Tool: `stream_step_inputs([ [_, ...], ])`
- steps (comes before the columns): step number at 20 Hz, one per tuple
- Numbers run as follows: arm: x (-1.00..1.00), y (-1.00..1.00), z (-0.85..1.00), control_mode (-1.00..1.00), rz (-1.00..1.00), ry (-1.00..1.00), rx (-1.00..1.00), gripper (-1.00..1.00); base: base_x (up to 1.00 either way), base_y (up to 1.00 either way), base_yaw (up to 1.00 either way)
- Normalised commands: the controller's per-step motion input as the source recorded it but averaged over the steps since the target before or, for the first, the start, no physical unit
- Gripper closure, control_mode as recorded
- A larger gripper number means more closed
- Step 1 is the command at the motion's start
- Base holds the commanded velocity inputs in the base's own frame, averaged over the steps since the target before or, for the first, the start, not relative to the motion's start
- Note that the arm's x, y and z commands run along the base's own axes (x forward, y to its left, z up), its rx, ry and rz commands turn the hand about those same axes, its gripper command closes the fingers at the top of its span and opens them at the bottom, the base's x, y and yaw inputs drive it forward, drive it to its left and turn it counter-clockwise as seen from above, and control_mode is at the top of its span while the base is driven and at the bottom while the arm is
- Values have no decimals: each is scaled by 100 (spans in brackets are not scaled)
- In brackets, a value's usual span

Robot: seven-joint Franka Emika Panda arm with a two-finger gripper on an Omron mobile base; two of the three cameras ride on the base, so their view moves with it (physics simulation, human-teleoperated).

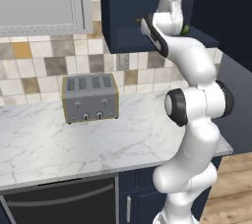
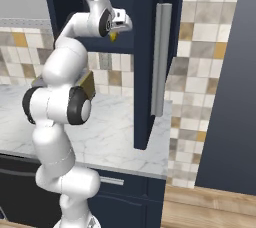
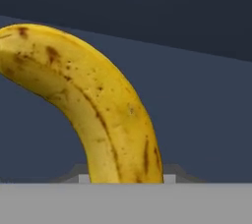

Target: Pick the banana, avocado from the counter and place them in the cabinet. Then close the cabinet.

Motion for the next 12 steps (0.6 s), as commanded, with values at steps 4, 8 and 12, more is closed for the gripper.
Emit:
stream_step_inputs([
  [4, 69, 1, -40, -100, 12, -26, 0, 100, 0, 0, 0],
  [8, 58, 8, -50, -100, 13, -36, 0, 100, 0, 0, 0],
  [12, 61, 13, -34, -100, 8, -25, 0, -100, 0, 0, 0],
])
